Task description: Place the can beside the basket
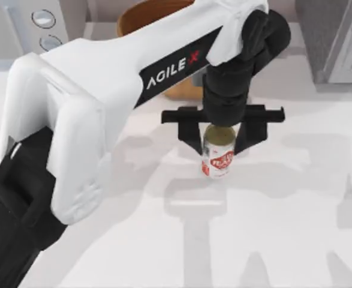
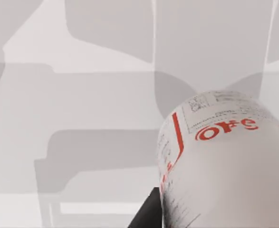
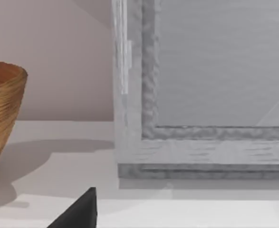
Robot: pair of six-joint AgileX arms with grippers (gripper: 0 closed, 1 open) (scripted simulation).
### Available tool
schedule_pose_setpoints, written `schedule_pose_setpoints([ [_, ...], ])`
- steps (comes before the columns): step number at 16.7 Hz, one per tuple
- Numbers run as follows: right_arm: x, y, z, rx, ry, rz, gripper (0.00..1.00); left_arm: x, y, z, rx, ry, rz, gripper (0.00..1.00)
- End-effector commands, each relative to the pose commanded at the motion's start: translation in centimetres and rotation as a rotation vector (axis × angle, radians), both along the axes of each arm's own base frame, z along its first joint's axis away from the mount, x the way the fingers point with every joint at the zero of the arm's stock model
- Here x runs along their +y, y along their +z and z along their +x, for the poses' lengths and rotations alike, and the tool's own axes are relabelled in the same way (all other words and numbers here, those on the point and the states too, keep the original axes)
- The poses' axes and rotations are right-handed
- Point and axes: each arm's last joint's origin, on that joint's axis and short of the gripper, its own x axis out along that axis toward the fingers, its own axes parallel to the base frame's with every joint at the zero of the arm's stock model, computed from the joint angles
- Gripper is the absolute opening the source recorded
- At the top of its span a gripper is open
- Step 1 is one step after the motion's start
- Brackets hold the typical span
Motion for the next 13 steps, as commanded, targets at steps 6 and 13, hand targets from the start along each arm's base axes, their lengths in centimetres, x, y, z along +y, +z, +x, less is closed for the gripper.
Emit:
schedule_pose_setpoints([
  [6, 0.0, 0.0, 0.0, 0.0, 0.0, 0.0, 1.0, 0.11, -0.29, 0.11, 0.002, 0.001, 0.0, 0.0],
  [13, 0.0, 0.0, 0.0, 0.0, 0.0, 0.0, 1.0, 0.0, -0.8, 0.0, 0.0, 0.0, 0.0, 0.0],
])
